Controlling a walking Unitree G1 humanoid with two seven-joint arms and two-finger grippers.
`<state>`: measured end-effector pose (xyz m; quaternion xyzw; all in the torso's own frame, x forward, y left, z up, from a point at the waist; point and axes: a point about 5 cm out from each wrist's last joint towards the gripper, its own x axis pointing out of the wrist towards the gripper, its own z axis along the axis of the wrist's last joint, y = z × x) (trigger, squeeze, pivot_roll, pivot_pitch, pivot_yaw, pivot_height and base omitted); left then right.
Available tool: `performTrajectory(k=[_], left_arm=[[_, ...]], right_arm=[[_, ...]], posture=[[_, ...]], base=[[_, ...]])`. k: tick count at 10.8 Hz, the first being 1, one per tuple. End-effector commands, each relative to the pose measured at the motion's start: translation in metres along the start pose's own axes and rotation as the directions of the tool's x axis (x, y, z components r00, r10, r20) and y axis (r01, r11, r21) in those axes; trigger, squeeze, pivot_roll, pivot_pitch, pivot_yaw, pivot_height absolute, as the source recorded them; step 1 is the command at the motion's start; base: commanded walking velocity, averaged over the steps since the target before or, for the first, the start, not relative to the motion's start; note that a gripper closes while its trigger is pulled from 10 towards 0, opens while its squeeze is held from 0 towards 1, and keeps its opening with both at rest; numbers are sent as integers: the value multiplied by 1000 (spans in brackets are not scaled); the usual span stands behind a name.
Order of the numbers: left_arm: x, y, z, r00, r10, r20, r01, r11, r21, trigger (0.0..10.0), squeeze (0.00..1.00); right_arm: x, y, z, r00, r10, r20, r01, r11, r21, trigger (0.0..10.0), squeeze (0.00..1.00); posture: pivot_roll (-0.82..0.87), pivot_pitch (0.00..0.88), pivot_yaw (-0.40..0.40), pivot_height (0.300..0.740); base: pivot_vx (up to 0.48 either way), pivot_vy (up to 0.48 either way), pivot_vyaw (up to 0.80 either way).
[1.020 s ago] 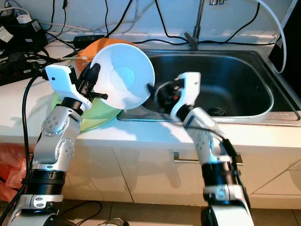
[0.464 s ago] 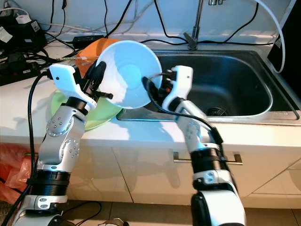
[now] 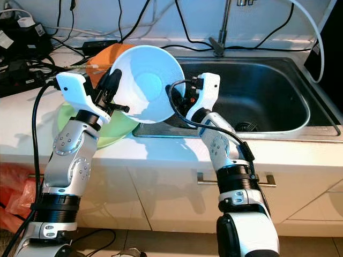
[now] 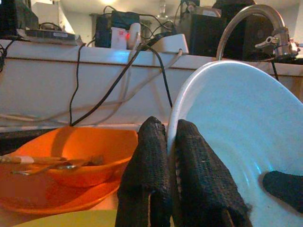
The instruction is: Kitchen organization
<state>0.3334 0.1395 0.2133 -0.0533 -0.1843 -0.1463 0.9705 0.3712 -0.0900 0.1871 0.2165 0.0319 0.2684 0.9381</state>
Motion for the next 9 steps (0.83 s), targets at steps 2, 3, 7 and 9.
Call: performTrajectory(k=[2, 3, 7, 9], left_arm=[[1, 3, 10, 999, -13, 52, 11, 1000, 23, 0, 0], [1, 3, 10, 999, -14, 52, 13, 1000, 22, 0, 0], [-1, -3, 2, 999, -53, 11, 53, 998, -21, 10000, 1000], [-5, -14, -9, 991, -127, -41, 124, 990, -60, 10000, 1000]], right_arm=[[0, -6, 4, 999, -40, -5, 40, 999, 25, 0, 0], [-1, -7, 3, 999, -45, -13, 45, 998, 32, 0, 0], [-5, -13, 1, 996, -73, -43, 75, 996, 57, 0, 0], [-4, -12, -3, 996, -70, -55, 75, 992, 99, 0, 0]], posture=[[111, 32, 32, 740], [111, 33, 31, 740], [108, 36, 30, 740], [110, 36, 31, 740]], base=[[0, 0, 0], [0, 0, 0], [0, 0, 0], [0, 0, 0]])
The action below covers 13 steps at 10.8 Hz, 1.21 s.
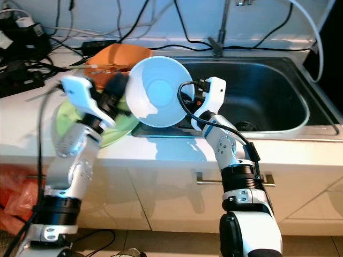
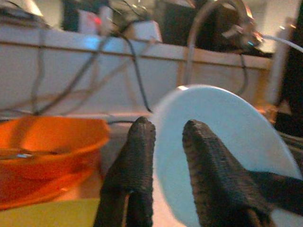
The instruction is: Kitchen organization
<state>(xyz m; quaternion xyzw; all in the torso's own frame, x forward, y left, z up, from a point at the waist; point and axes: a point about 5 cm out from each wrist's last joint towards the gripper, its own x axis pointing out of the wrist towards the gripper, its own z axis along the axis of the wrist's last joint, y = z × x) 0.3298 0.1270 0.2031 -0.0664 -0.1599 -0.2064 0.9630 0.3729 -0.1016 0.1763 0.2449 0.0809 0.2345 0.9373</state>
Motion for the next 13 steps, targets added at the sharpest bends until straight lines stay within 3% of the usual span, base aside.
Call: performTrajectory(k=[1, 3, 6, 8, 11, 13], left_arm=[[-1, -4, -1, 999, -34, -12, 34, 999, 7, 10000, 1000], [-1, -4, -1, 998, -49, -28, 50, 998, 32, 10000, 1000], [-5, -4, 1, 996, -79, -32, 81, 994, 79, 10000, 1000], [-9, -15, -23, 970, -148, -192, 164, 984, 70, 10000, 1000], [-12, -40, -54, 876, -298, -380, 341, 939, 50, 10000, 1000], [-10, -40, -55, 856, -308, -415, 365, 929, 64, 10000, 1000]], right_arm=[[0, 1, 1, 1000, 4, 5, -4, 999, 36, 0, 0], [-1, -6, 2, 999, -46, 11, 45, 997, 66, 0, 0], [-10, -45, 20, 941, -319, 116, 310, 947, 90, 0, 0], [-19, -69, 35, 887, -432, 164, 429, 901, 59, 0, 0], [-27, -93, 42, 854, -504, 131, 518, 849, -107, 0, 0], [-35, -108, 41, 826, -556, 94, 564, 807, -177, 0, 0]], posture=[[111, 36, 32, 740], [110, 34, 34, 740], [118, 34, 31, 740], [124, 33, 31, 740], [126, 33, 49, 740], [136, 41, 59, 740]], base=[[0, 0, 0], [0, 0, 0], [0, 0, 0], [0, 0, 0], [0, 0, 0], [0, 0, 0]])
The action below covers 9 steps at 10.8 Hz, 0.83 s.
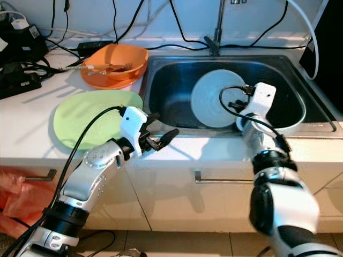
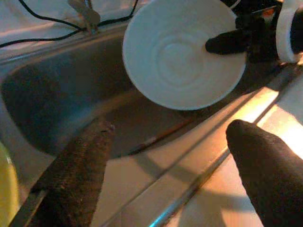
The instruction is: Kitchen organization
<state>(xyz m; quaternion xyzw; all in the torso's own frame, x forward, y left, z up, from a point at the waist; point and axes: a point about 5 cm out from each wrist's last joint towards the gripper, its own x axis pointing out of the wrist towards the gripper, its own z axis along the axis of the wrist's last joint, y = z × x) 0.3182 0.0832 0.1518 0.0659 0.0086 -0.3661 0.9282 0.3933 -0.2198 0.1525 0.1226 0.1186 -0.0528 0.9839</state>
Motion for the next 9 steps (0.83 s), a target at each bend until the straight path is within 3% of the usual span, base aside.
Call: performTrajectory(k=[1, 4, 5, 6, 7, 9], left_arm=[[-1, 4, -1, 1000, 1, -29, -1, 1000, 12, 10000, 1000], [-10, 6, -4, 998, 27, -55, -26, 1000, 16, 10000, 1000], [-12, 7, -5, 998, 36, -60, -35, 999, 18, 10000, 914], [-13, 8, -5, 997, 45, -65, -43, 999, 22, 10000, 161], [-13, 9, -3, 996, 55, -64, -53, 998, 21, 10000, 0], [-13, 8, -4, 996, 58, -74, -56, 998, 24, 10000, 0]], right_arm=[[0, -5, 0, 1000, -15, -5, 15, 998, -63, 0, 0], [-2, -13, -17, 997, -34, -69, 21, 983, -182, 0, 0], [-2, -12, -22, 996, -33, -85, 15, 979, -205, 2118, 0], [-2, -10, -27, 995, -24, -99, 4, 979, -203, 10000, 47], [-2, -8, -33, 992, -13, -124, -15, 975, -222, 10000, 145], [-4, -8, -40, 989, -9, -149, -26, 972, -235, 10000, 137]], posture=[[146, 47, 62, 740], [179, 65, 61, 740], [186, 67, 57, 740], [190, 67, 54, 740], [191, 70, 51, 740], [190, 71, 46, 740]], base=[[0, 0, 0], [0, 0, 0], [0, 0, 0], [0, 0, 0], [0, 0, 0], [0, 0, 0]])
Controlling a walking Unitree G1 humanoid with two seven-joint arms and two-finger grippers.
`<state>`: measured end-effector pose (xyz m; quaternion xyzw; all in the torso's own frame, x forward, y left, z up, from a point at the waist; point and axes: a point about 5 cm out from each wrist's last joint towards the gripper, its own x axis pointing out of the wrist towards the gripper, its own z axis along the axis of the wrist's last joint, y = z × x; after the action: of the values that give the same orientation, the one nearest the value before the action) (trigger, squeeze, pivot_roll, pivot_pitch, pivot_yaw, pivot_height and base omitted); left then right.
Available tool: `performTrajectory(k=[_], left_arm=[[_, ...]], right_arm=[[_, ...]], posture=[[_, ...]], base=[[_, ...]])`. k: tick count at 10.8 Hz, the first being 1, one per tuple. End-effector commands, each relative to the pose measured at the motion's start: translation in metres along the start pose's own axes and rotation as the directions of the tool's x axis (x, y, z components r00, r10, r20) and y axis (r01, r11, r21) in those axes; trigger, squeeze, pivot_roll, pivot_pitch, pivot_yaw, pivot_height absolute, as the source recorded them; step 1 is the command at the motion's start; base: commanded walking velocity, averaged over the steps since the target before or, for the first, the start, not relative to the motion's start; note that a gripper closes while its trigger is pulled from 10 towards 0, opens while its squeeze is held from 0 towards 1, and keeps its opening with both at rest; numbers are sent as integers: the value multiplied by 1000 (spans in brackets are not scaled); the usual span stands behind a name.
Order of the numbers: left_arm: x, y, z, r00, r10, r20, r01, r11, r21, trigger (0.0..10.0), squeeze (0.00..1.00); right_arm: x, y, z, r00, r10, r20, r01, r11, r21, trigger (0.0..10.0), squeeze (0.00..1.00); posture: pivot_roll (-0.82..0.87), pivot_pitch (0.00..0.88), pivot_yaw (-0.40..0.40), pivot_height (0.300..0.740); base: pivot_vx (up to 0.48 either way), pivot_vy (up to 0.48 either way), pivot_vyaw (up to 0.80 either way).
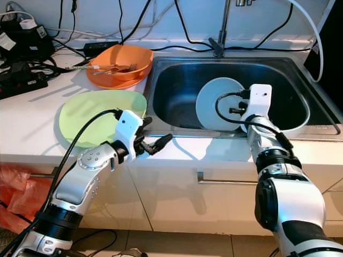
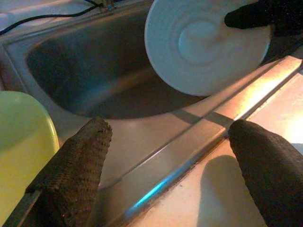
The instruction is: Kitchen organization
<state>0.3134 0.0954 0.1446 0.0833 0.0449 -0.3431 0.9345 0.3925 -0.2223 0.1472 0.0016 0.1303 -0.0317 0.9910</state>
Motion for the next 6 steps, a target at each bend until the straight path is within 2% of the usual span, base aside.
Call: performTrajectory(k=[1, 4, 6], left_arm=[[-2, 4, 4, 1000, 19, 2, -19, 1000, 16, 10000, 0], [-3, 5, 1, 999, 23, -25, -22, 1000, 18, 10000, 0], [-4, 15, 11, 996, 85, 24, -85, 996, -4, 10000, 0]], right_arm=[[-4, 5, -37, 990, 25, -142, -24, 1000, 6, 10000, 204], [-6, 12, -51, 977, 76, -200, -87, 995, -42, 10000, 188], [-3, 23, -38, 982, 119, -147, -121, 993, -11, 10000, 176]], posture=[[191, 71, 45, 740], [189, 72, 42, 740], [201, 83, 39, 740]], base=[[0, 0, 0], [0, 0, 0], [0, 0, 0]])
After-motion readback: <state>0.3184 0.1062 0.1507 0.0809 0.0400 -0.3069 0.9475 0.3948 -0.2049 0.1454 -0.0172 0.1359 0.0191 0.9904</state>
